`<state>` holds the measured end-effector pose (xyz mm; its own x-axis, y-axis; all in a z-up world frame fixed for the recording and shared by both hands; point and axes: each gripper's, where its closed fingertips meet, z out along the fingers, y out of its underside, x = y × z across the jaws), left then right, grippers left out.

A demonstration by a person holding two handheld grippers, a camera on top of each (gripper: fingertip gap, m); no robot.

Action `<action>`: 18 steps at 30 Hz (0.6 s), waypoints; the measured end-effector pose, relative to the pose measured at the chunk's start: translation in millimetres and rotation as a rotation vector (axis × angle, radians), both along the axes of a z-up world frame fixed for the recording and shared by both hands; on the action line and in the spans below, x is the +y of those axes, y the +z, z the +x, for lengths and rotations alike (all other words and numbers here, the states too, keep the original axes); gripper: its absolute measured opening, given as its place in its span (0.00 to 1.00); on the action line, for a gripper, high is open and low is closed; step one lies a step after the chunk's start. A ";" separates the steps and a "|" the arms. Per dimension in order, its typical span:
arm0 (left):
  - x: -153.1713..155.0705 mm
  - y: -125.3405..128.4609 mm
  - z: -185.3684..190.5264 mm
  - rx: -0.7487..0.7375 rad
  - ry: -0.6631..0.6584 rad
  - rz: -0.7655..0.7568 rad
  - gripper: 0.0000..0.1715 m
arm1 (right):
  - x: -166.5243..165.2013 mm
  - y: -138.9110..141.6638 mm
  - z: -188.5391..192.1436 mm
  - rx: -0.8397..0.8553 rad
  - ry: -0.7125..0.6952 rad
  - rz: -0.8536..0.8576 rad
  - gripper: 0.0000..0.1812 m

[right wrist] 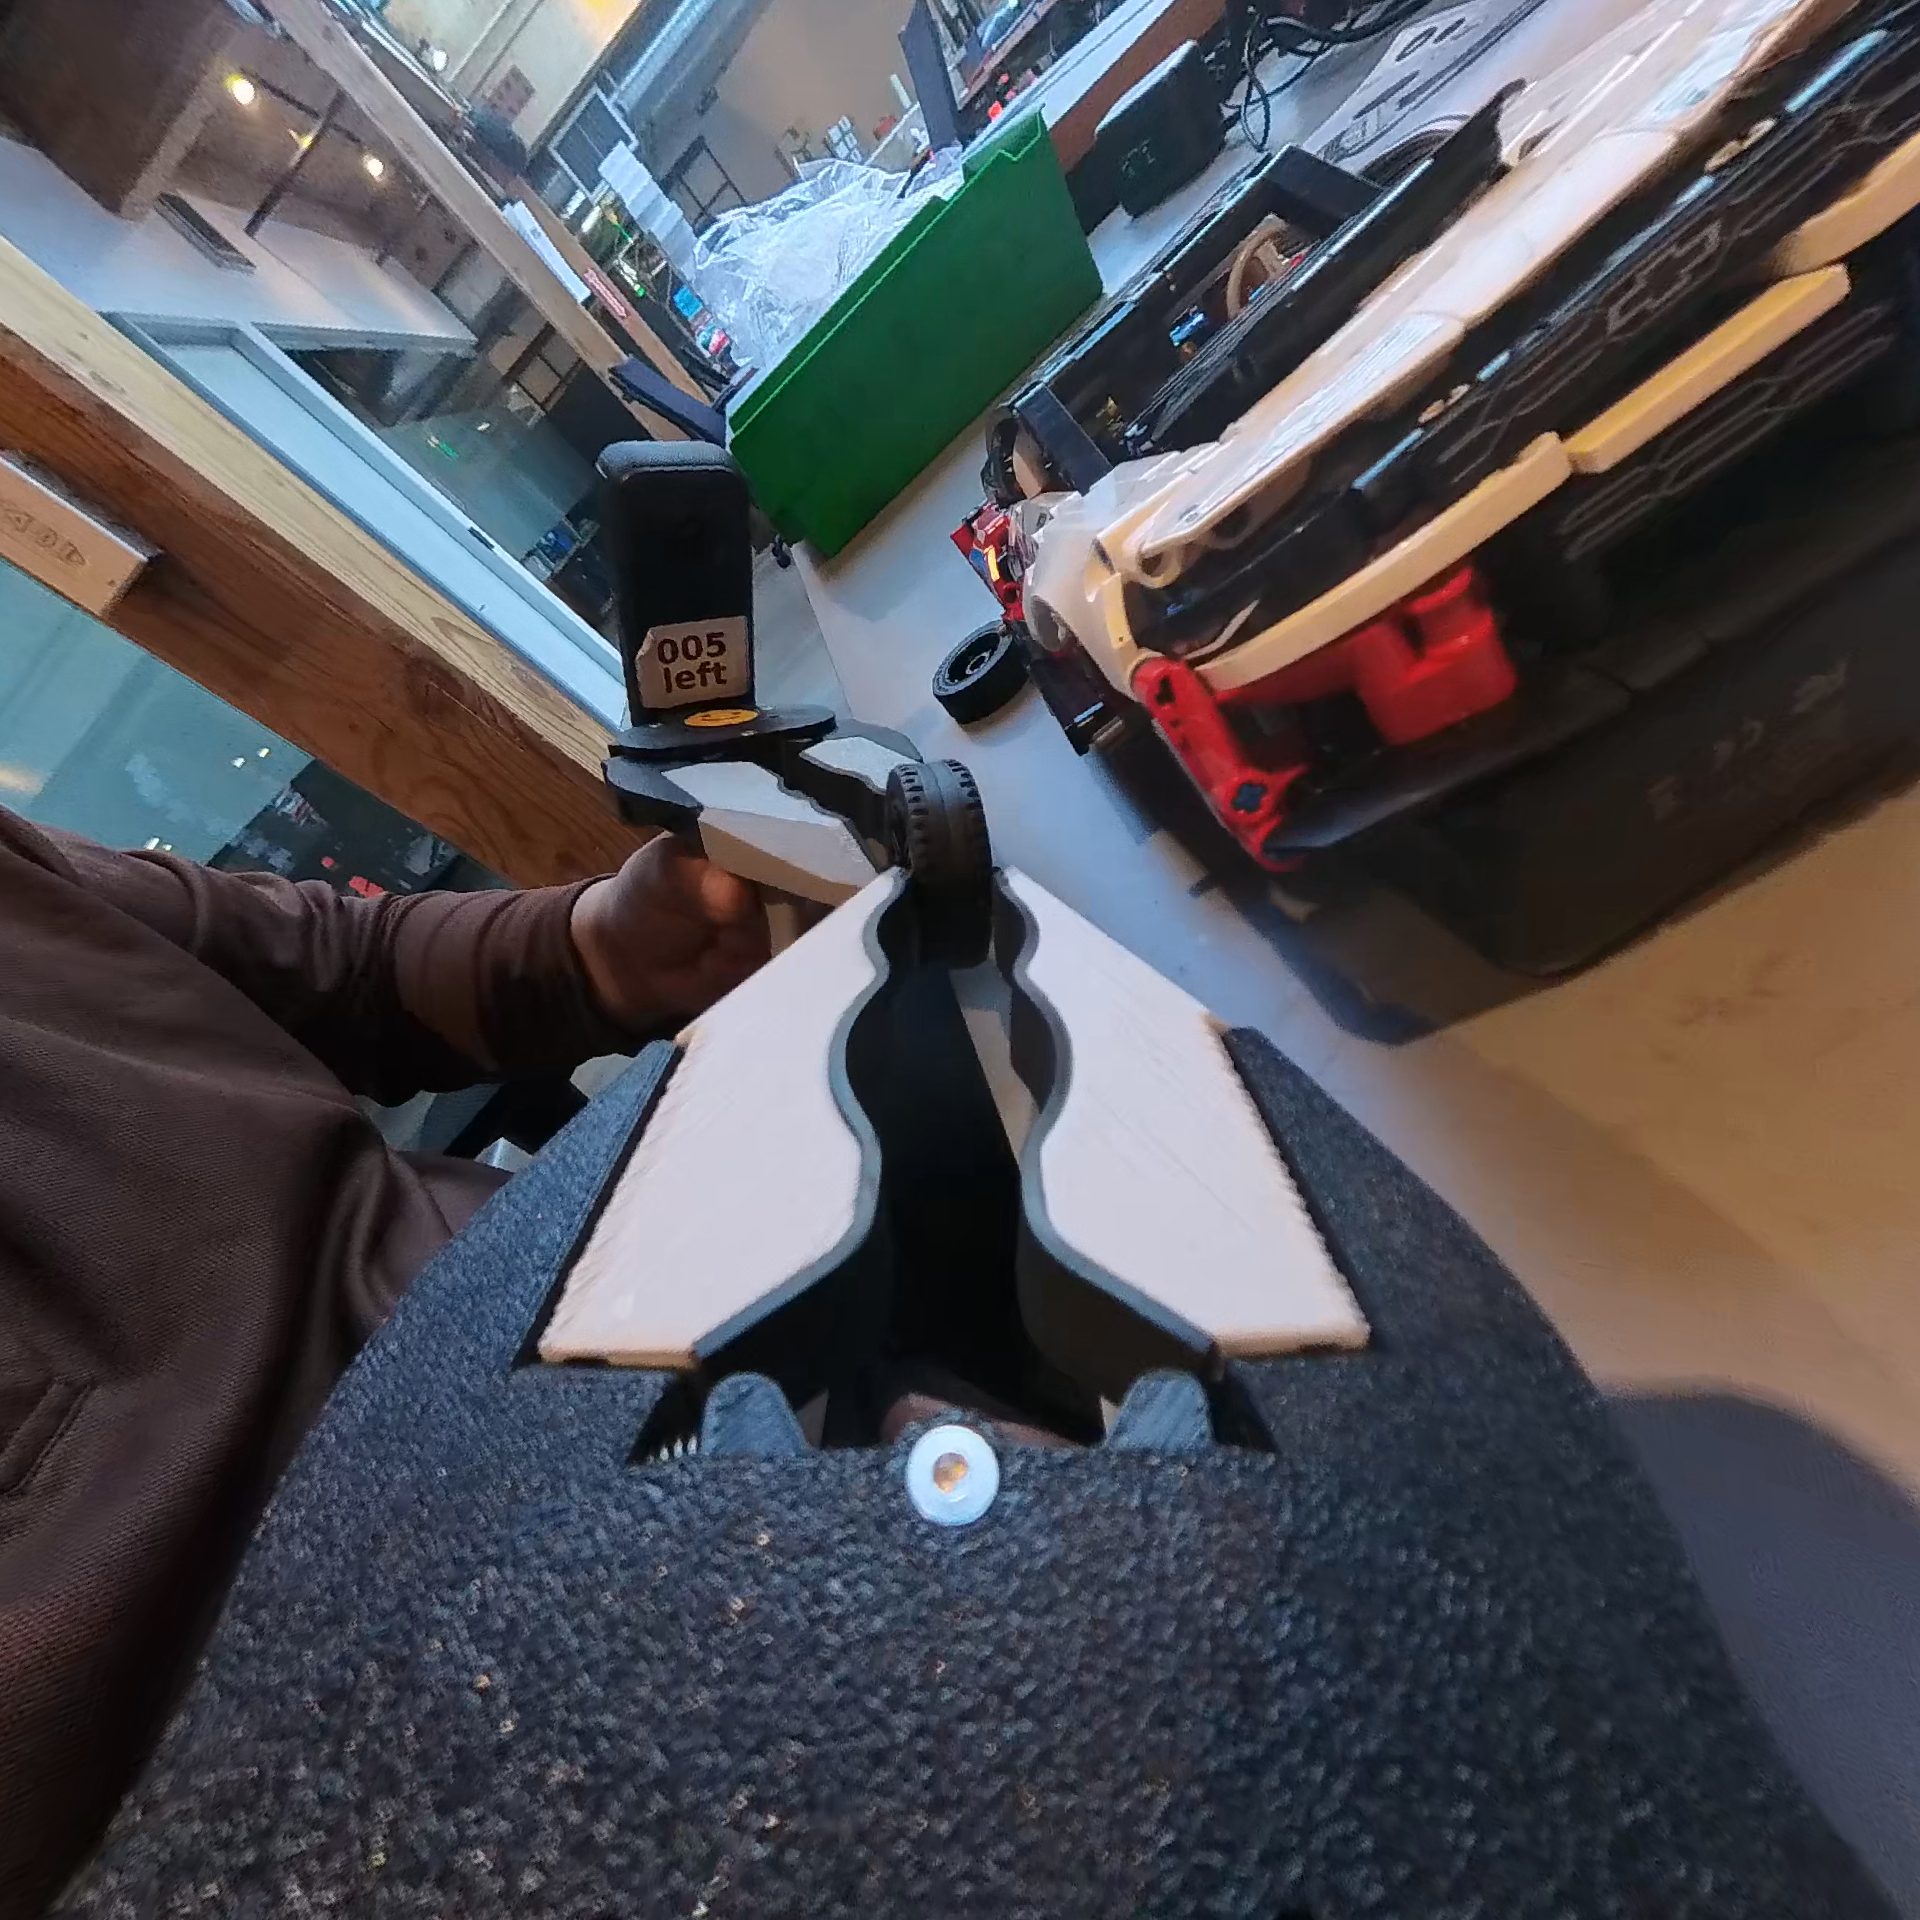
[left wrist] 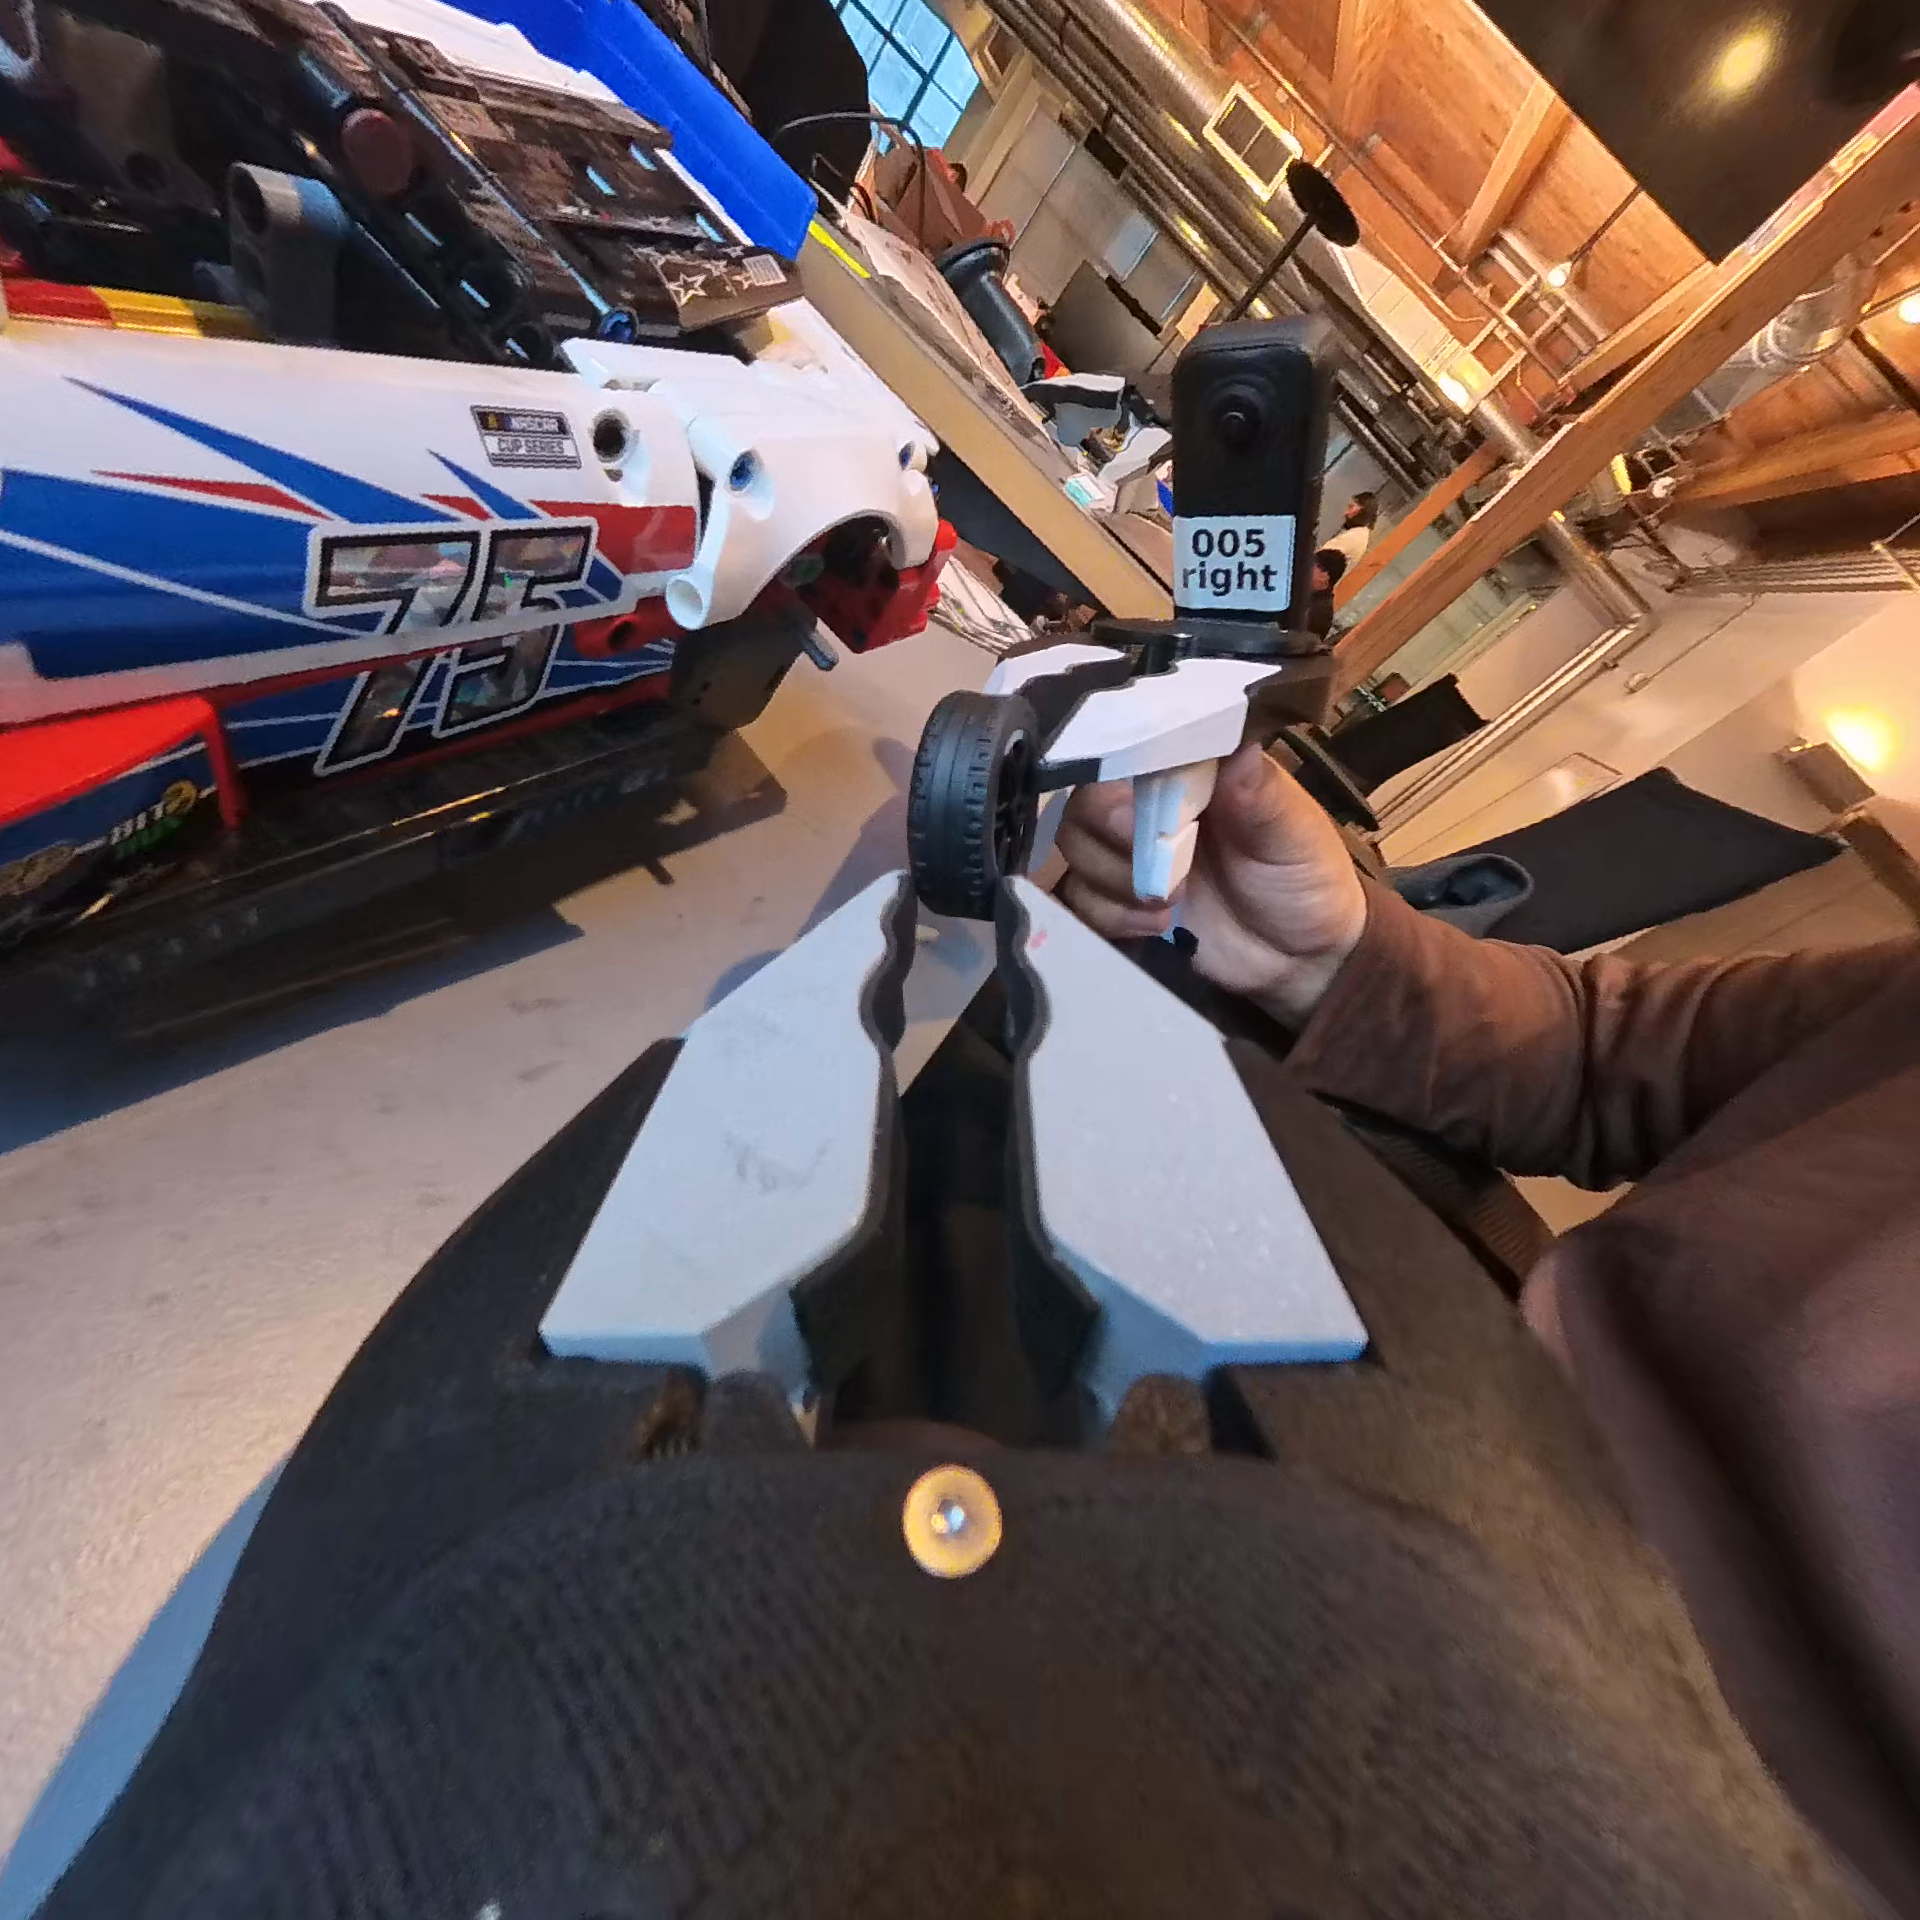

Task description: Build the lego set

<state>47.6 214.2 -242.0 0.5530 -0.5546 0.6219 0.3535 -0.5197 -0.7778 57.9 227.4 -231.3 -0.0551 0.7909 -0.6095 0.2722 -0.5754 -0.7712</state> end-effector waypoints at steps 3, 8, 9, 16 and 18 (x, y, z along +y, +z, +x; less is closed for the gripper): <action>-2.4 -3.0 3.1 0.032 -0.035 -0.008 0.08 | -0.3 0.5 0.2 0.002 0.005 -0.003 0.06; -5.3 3.2 -2.8 0.094 -0.038 0.066 0.06 | -3.7 2.0 -0.4 -0.005 0.017 0.008 0.06; -5.7 3.8 -5.2 0.135 -0.032 0.089 0.06 | -3.0 0.9 -0.9 -0.023 0.004 0.043 0.06; -21.0 -4.5 -33.5 0.526 -0.060 0.312 0.06 | 20.8 -14.5 7.4 -0.349 -0.287 0.580 0.07; -27.6 -5.0 -44.5 0.609 -0.073 0.392 0.06 | 18.5 -8.5 -0.6 -0.278 -0.396 0.416 0.04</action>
<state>3.1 186.6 -246.9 0.6911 -0.7219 -0.0363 -0.2260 -0.1682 -0.9595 57.3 245.9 -239.8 0.4061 0.8925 -0.1965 0.3228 -0.3413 -0.8828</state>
